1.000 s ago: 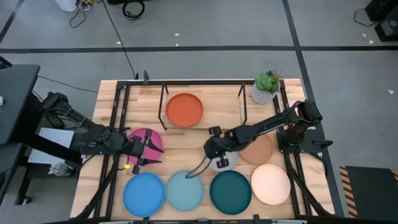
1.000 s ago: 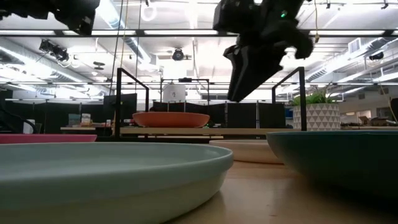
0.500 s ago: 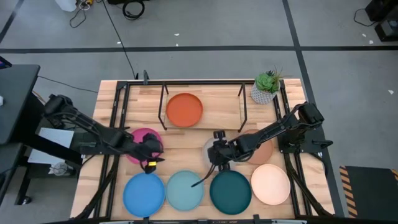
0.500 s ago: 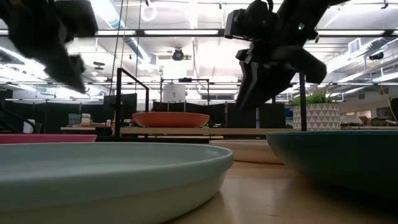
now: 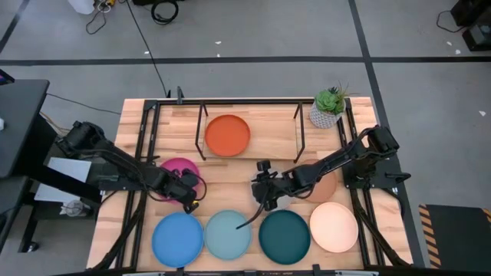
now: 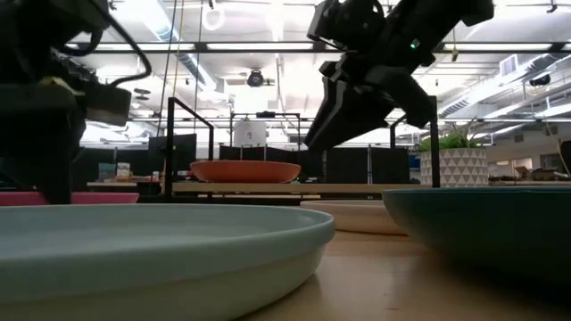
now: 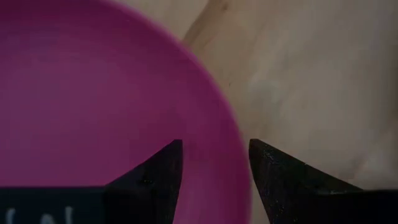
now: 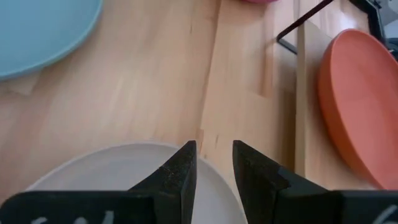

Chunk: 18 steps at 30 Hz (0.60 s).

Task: Place and stack plates onto a shelf
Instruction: Stack the pink plate on the orange plate

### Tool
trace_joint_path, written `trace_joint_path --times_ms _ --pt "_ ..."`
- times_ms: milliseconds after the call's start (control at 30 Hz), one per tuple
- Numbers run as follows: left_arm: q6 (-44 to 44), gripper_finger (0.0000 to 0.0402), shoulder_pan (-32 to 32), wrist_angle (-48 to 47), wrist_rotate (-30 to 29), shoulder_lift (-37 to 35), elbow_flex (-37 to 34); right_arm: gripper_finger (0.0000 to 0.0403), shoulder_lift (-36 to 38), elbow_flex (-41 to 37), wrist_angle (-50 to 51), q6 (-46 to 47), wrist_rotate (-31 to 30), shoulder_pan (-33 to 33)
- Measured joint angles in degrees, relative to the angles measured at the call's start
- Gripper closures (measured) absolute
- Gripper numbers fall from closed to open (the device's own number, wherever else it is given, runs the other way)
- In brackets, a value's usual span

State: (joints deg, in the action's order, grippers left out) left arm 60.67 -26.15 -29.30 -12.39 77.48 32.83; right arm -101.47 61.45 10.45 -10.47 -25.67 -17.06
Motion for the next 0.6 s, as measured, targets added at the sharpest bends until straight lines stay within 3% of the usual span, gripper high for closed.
trace_joint_path --times_ms 200,600 --pt "0.21 0.0234 -0.09 -0.57 0.01 2.6 1.02 0.0292 0.0 0.0 -1.73 -0.23 4.85 1.47" --pt "-0.05 0.0376 -0.13 -6.76 2.25 2.64 4.27 0.0292 0.0 0.0 -1.82 -0.03 7.78 2.3"
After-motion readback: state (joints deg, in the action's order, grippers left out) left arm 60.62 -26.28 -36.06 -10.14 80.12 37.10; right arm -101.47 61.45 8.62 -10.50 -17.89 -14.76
